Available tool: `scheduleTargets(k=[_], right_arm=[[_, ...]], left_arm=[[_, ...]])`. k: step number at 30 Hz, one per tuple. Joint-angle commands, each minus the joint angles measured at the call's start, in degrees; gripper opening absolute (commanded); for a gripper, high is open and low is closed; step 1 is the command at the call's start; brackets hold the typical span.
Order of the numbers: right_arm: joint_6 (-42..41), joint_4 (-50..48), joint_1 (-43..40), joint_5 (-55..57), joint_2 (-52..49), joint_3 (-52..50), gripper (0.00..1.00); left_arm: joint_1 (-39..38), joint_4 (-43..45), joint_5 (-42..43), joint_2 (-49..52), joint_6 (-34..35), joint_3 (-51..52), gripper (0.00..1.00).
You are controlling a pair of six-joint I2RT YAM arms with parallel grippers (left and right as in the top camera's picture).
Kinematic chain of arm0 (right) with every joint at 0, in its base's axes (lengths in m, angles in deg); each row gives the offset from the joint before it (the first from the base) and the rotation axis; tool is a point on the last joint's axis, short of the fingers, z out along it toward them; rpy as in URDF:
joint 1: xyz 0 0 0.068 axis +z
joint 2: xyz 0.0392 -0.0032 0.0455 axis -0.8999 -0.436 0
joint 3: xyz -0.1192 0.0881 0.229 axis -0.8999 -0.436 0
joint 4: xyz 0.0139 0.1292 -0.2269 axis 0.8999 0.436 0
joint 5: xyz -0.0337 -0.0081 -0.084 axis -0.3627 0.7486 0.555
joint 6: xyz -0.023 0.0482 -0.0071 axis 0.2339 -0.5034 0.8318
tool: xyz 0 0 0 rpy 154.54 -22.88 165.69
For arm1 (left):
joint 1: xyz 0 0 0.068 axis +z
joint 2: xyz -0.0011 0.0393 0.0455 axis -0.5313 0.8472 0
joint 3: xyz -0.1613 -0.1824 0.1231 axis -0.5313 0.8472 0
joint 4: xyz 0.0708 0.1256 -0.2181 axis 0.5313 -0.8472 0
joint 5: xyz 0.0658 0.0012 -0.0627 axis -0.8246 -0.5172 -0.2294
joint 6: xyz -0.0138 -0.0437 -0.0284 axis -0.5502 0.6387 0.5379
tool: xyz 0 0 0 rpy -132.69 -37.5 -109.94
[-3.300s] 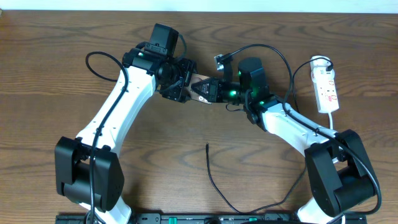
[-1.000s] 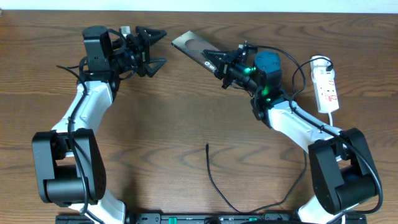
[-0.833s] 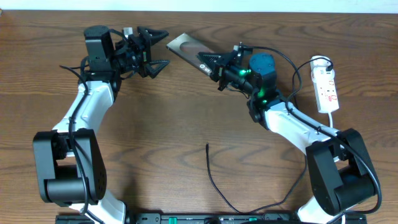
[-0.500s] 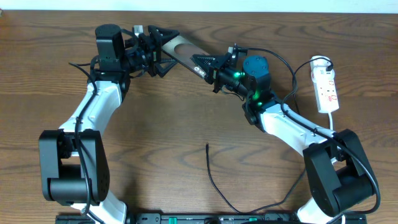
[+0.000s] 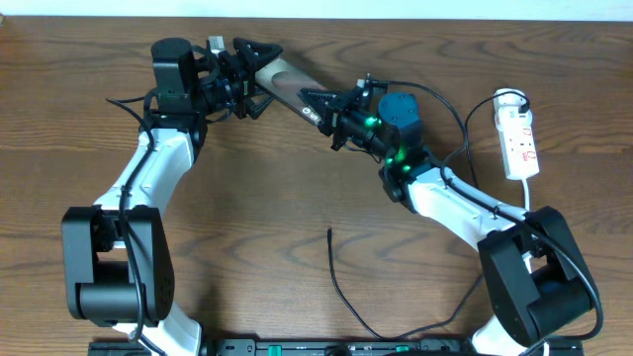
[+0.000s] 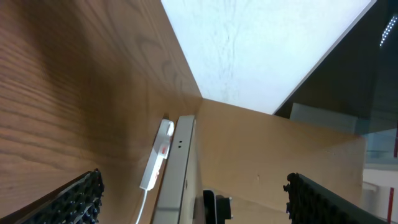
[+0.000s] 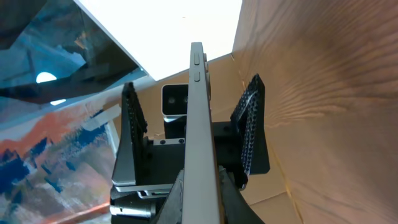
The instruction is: Plug charger to phone and switch on socket
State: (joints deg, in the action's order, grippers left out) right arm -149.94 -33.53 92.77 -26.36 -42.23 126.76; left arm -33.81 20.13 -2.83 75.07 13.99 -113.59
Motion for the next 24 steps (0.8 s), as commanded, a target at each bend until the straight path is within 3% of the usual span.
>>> scheduleTargets(k=[1, 11, 12, 14, 15, 24], right_arm=[[-1.95, -0.81, 0.87, 1.29, 0.07, 0.9, 0.02], [-2.97, -0.76, 1.11, 1.49, 0.07, 0.9, 0.01], [-2.95, -0.76, 1.11, 1.53, 0.07, 0.9, 0.02], [-2.73, -0.76, 1.11, 1.62, 0.07, 0.9, 0.01], [-2.43, -0.76, 1.11, 1.79, 0.07, 0.9, 0.02], [-1.9, -0.57, 1.14, 1.92, 0.07, 0.9, 0.02]], left_arm=[[-0.52, 0.48, -0.81, -0.09, -1.84, 0.28, 0.91], [-0.63, 0.48, -1.42, -0.09, -1.81, 0.28, 0.89], [-0.7, 0.48, -1.42, -0.09, -1.81, 0.28, 0.83], [-0.92, 0.48, -1.49, -0.09, -1.79, 0.28, 0.53], [-1.11, 0.46, -1.66, -0.09, -1.77, 0.28, 0.47], [-2.38, 0.24, -2.84, -0.09, -1.57, 0.28, 0.51]])
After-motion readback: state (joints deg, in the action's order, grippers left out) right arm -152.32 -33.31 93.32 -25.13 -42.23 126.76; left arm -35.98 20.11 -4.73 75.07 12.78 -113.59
